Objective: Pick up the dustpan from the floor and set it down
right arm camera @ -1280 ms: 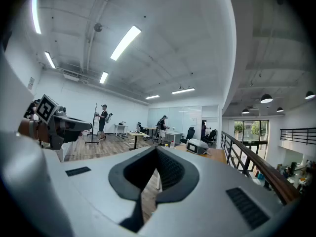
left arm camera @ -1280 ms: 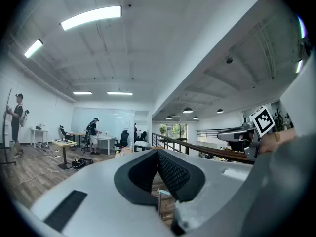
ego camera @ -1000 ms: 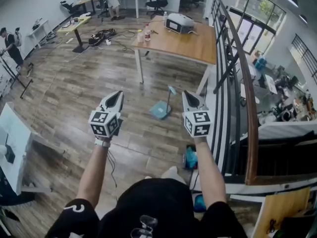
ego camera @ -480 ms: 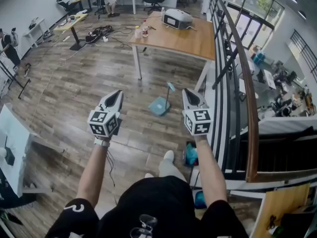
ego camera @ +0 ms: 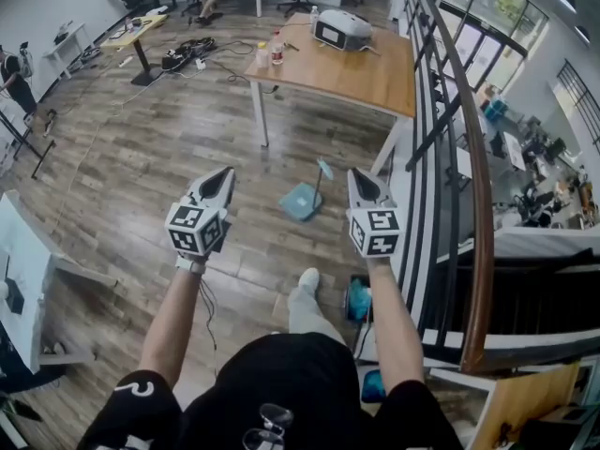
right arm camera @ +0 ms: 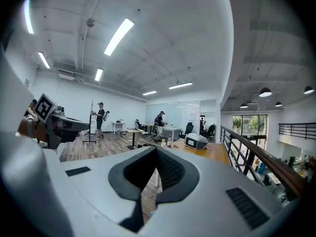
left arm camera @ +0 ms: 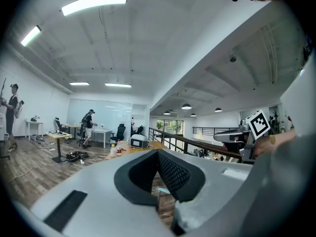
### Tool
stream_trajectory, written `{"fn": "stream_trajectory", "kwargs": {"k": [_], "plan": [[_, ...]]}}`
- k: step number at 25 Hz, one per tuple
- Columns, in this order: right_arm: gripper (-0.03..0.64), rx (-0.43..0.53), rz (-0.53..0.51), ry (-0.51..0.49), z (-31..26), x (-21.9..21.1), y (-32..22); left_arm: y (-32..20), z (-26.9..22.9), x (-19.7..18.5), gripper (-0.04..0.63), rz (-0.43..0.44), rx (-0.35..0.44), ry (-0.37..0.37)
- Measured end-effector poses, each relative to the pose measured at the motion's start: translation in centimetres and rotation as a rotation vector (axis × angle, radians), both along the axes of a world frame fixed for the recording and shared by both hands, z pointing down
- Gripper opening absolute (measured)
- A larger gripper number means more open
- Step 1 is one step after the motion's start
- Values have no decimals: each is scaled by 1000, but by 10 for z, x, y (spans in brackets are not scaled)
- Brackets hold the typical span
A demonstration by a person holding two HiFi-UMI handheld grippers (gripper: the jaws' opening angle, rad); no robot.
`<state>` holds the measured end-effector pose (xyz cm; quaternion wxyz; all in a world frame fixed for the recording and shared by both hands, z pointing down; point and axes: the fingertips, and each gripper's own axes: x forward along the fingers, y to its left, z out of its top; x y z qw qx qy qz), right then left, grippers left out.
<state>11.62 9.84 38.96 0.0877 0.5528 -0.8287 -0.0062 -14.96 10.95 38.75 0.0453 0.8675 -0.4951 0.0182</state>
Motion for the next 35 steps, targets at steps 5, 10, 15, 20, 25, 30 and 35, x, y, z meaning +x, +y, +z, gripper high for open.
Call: {"fn": "stream_trajectory", "kwargs": {"k": [5,10,15,20,25,30,35], "plan": [[-5,-1,-6,4,4,8,-67,-64,-2,11,-2,0,-3,-14],[-5,-16,-14,-10,1,22,-133,-127,-7,27,-2,1,-17,-24],[-5,-25,-11,-27,-2,46,-188,-181,-10,50,-2,5,-22,-39],[-5,-28,-5,-42,-3,75,-232,-221,-12,77,-2,7,-21,-57],[-5,-35,-14,-46,2,93,-259,-246,-11,97,-2,2,-24,-64],[-5,-54,-26,-48,13,99,-275,-259,-6,106,-2,-9,-26,-57],[-5,-60,-40,-52,16,95,-281,-264,1,107,-2,-15,-37,-50]]}}
